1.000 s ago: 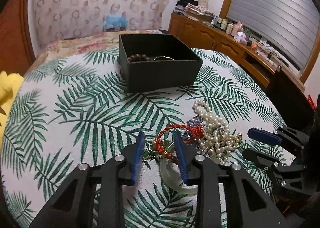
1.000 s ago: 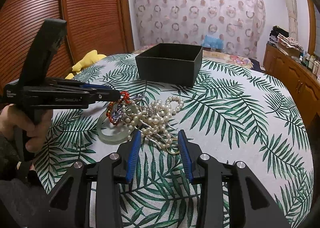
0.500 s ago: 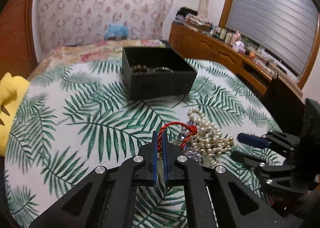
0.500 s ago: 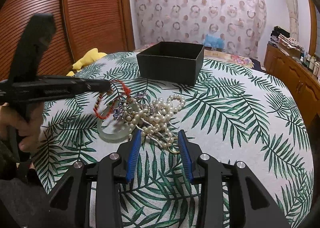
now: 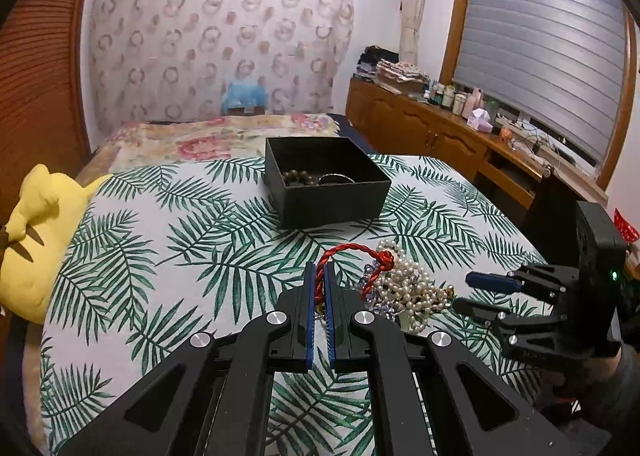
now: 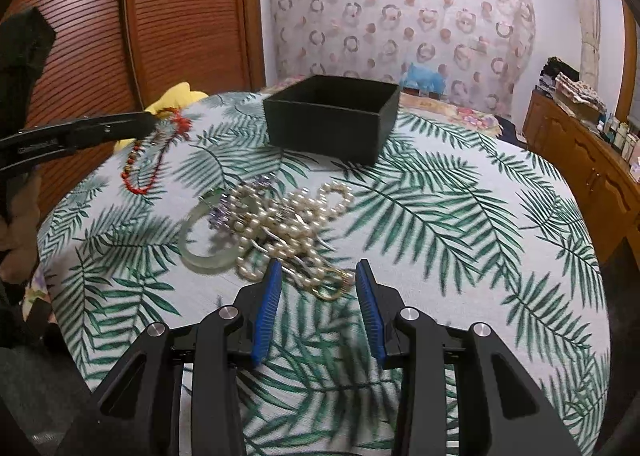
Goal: Organize jewelry
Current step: 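Lift the red bracelet into the black box and open the left tool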
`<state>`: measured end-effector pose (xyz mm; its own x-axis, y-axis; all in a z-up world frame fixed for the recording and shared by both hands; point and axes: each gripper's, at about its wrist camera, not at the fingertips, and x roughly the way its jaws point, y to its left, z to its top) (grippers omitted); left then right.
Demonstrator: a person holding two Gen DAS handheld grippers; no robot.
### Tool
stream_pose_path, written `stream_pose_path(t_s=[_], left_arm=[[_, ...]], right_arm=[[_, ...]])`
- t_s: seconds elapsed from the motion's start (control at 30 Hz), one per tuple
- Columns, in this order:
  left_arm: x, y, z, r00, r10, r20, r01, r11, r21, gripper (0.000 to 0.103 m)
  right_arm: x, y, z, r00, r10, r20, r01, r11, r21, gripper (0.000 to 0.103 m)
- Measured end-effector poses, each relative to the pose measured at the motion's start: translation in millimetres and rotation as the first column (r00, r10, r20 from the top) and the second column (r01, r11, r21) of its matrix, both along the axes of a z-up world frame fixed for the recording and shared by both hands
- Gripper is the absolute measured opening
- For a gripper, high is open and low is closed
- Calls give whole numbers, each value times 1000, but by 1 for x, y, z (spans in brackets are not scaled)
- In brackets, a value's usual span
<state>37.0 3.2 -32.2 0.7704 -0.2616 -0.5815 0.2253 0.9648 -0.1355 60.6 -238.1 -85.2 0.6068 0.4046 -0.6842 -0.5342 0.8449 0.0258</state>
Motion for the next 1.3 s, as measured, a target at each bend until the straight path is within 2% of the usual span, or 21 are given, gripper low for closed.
stream_pose_path(t_s=[0.3, 0.53, 0.63, 0.7, 0.73, 0.9, 1.3], left_arm=[[-2, -6, -6, 1000, -10, -3, 10, 1000, 14, 3], [0, -9, -8, 1000, -17, -10, 18, 1000, 14, 3], [-1, -11, -9, 1000, -23, -12, 23, 1000, 17, 3], [-1, -11, -10, 1000, -25, -12, 25, 1000, 18, 3], [-2, -11, -9, 1000, -24, -12, 25, 1000, 18, 3], [-2, -12, -9, 1000, -23, -13, 23, 1000, 16, 3], [8, -13, -2, 1000, -15, 2, 15, 999, 32, 3]], right_arm=[[13, 1, -10, 998, 28, -54, -30, 999, -31, 40], [25, -4, -11, 996, 18, -84, -21, 999, -31, 23], [28, 1, -13, 994, 33, -100, -38, 998, -52, 22], [29, 3, -13, 996, 31, -89, -38, 996, -80, 21], [30, 4, -14, 996, 28, -86, -35, 996, -86, 17], [32, -1, -11, 996, 27, -82, -34, 996, -87, 11], [44, -6, 27, 1000, 14, 14, -14, 999, -53, 11]])
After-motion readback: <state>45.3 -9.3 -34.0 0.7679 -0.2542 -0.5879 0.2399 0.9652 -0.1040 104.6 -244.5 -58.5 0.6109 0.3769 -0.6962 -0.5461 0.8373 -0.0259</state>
